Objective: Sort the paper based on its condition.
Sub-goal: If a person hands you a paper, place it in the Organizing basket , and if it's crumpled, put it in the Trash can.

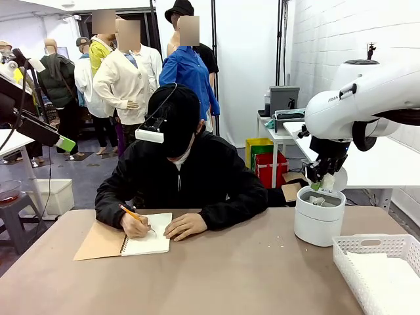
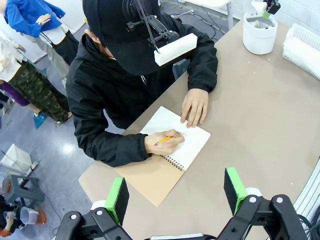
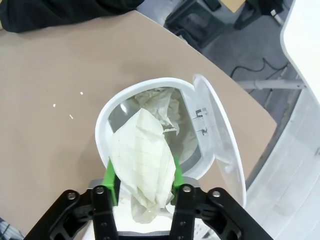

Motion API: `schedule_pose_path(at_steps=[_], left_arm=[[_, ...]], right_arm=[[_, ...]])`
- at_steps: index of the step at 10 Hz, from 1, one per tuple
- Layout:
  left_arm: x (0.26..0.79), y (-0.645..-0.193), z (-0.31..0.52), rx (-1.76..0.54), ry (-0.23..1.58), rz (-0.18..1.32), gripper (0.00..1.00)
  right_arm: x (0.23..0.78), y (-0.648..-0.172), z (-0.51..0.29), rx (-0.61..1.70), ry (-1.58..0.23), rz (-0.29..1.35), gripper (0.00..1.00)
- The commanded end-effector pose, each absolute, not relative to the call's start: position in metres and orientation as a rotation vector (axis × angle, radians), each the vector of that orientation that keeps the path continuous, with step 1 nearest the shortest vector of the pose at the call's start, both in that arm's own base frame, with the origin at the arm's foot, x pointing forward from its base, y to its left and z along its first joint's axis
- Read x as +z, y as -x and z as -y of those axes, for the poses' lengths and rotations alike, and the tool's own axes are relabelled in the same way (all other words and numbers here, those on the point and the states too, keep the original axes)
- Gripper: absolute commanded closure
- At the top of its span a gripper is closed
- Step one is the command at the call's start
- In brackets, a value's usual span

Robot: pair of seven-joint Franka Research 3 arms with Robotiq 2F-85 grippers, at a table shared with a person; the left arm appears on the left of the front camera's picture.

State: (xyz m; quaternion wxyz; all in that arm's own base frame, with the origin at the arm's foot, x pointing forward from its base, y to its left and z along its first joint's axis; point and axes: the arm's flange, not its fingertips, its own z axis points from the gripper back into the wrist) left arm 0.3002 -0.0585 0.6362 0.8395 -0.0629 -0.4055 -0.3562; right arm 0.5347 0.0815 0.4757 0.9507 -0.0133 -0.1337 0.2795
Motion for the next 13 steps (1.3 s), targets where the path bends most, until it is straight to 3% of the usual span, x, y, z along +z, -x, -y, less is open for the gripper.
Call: schedule_pose_path(at_steps=[1, 13], left_arm=[[0.636, -0.3, 0.058, -0.75, 0.128, 0.856, 0.0], [0.636, -0.3, 0.058, -0.75, 0.128, 0.856, 0.0]], right_arm=[[0.474, -0.53, -0.084, 0.581, 0.038, 0.263, 0.0], [0.49, -0.492, -0.128, 0.689, -0.088, 0.233, 0.0]])
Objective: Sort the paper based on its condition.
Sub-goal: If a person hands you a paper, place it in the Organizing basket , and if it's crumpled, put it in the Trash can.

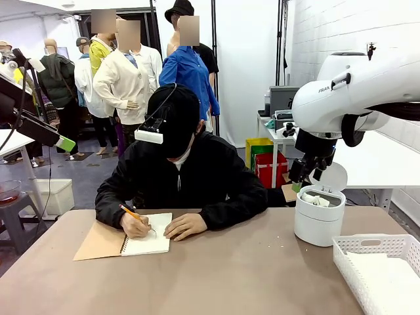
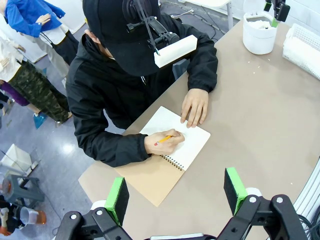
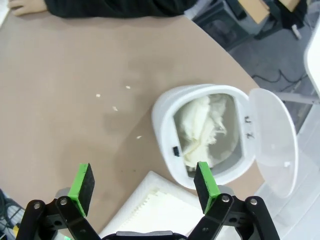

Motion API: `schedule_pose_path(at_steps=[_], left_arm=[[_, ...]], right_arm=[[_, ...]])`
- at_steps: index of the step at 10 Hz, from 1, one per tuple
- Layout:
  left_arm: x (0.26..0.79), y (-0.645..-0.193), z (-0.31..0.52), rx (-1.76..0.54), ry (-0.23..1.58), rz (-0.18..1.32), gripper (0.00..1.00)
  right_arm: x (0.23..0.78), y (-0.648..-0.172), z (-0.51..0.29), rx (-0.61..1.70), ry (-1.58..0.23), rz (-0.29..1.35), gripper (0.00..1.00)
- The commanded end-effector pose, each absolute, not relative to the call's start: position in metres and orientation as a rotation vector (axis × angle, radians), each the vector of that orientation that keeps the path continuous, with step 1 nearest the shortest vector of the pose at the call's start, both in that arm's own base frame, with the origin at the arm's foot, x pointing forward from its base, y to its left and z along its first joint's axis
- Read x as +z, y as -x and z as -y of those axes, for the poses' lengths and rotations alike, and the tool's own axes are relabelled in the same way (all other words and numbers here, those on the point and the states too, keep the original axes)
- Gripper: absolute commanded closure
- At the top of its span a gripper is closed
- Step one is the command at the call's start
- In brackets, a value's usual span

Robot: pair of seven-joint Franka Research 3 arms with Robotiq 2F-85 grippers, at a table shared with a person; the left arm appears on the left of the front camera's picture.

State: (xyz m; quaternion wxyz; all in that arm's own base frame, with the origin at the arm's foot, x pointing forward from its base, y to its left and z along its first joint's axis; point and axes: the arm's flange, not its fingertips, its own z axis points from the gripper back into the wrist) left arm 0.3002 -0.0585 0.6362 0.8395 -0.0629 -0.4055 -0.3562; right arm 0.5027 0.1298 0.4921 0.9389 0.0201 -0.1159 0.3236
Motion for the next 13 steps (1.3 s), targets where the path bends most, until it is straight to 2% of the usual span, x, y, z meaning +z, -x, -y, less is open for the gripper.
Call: schedule_pose_path(at_steps=[1, 11, 13], left_arm=[[0.636, -0.3, 0.058, -0.75, 0.128, 0.856, 0.0], [0.636, -0.3, 0.058, -0.75, 0.128, 0.856, 0.0], [0.636, -0.3, 0.058, -0.75, 0.128, 0.856, 0.0]], right_arm=[[0.491, -0.508, -0.123, 0.647, -0.014, 0.238, 0.0], [0.491, -0.508, -0.123, 0.647, -0.014, 0.238, 0.0], [0.493, -0.493, -0.139, 0.699, -0.06, 0.219, 0.0]])
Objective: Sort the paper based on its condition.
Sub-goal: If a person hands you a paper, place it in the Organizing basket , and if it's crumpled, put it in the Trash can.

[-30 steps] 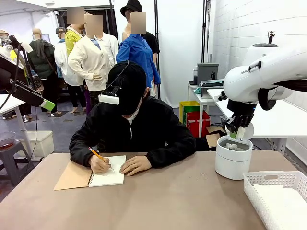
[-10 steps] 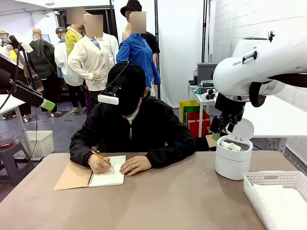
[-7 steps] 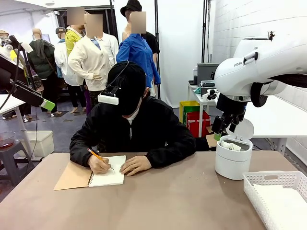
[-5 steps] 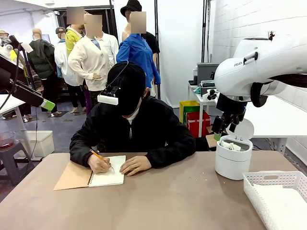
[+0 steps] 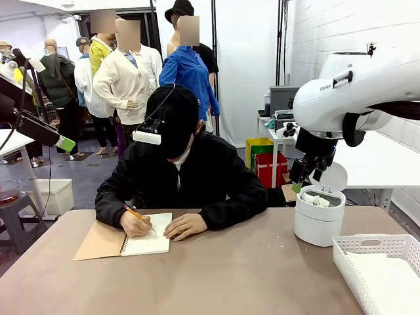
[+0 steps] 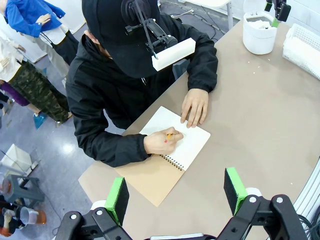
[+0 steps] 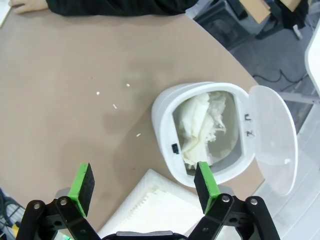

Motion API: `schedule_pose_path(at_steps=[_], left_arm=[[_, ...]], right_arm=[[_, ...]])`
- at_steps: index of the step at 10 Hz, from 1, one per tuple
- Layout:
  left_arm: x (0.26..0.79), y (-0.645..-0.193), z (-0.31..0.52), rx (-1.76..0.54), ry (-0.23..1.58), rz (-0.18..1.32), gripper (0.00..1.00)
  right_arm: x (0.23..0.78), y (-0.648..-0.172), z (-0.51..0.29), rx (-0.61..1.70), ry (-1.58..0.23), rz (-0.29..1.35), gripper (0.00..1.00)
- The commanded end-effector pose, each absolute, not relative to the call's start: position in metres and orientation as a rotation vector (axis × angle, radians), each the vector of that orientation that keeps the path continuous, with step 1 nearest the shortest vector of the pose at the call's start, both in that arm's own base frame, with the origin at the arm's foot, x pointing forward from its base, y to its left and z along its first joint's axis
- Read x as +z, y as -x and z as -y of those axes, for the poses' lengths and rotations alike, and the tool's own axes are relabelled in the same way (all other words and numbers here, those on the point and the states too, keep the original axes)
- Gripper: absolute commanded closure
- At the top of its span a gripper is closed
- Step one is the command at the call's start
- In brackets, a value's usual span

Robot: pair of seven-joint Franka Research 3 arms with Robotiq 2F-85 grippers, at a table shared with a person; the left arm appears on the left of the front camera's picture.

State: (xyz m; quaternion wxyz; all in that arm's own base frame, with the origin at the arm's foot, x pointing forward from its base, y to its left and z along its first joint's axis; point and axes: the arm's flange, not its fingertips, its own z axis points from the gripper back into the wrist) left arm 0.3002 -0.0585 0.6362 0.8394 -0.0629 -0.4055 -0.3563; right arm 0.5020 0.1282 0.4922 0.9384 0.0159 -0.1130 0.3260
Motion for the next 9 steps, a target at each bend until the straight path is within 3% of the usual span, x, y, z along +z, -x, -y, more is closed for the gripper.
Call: schedule_pose_path(at_steps=[1, 5, 9], left_arm=[[0.636, -0.3, 0.058, -0.75, 0.128, 0.856, 0.0], [0.636, -0.3, 0.058, -0.75, 0.128, 0.856, 0.0], [0.636, -0.3, 0.058, -0.75, 0.128, 0.856, 0.0]], right_arm=[[0.497, -0.481, -0.156, 0.757, -0.092, 0.212, 0.0], [0.521, -0.446, -0.227, 0.864, -0.178, 0.292, 0.0], [0.568, -0.449, -0.278, 0.956, -0.175, 0.439, 0.0]])
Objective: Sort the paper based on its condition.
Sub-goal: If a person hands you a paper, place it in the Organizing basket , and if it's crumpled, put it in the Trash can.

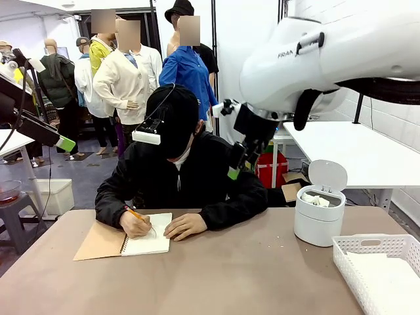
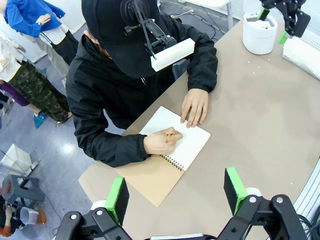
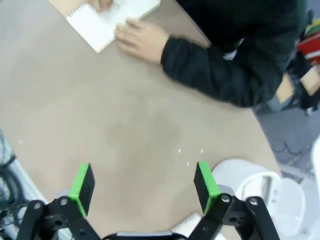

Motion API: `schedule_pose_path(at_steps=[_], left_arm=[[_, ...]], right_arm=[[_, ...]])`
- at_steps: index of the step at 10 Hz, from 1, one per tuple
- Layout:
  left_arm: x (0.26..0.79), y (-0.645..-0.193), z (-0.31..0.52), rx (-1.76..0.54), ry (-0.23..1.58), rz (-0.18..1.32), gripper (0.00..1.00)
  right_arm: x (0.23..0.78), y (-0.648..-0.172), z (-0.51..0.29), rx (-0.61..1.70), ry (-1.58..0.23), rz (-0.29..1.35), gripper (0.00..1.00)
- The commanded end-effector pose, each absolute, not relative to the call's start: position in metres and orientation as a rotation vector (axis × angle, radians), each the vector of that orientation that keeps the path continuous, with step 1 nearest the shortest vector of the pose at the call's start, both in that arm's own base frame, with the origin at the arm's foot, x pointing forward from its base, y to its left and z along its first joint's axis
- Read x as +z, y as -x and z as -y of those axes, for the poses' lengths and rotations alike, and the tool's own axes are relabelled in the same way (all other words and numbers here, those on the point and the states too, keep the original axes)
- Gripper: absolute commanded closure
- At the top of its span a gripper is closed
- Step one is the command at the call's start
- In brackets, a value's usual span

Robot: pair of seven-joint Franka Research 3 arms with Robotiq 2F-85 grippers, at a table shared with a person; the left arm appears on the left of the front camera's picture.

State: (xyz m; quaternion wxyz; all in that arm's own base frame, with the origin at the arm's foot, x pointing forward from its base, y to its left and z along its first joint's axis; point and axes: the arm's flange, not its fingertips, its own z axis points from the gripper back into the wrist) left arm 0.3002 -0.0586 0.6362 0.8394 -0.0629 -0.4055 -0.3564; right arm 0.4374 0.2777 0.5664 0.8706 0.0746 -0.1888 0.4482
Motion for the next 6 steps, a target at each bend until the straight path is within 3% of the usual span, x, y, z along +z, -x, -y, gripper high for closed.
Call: schedule_pose_path(at_steps=[1, 6], left_arm=[[0.636, -0.3, 0.058, -0.75, 0.128, 0.856, 0.0], [0.636, -0.3, 0.058, -0.75, 0.128, 0.856, 0.0]], right_arm=[[0.579, -0.451, -0.282, 0.967, -0.166, 0.487, 0.0], [0.609, -0.446, -0.285, 0.974, -0.178, 0.591, 0.0]])
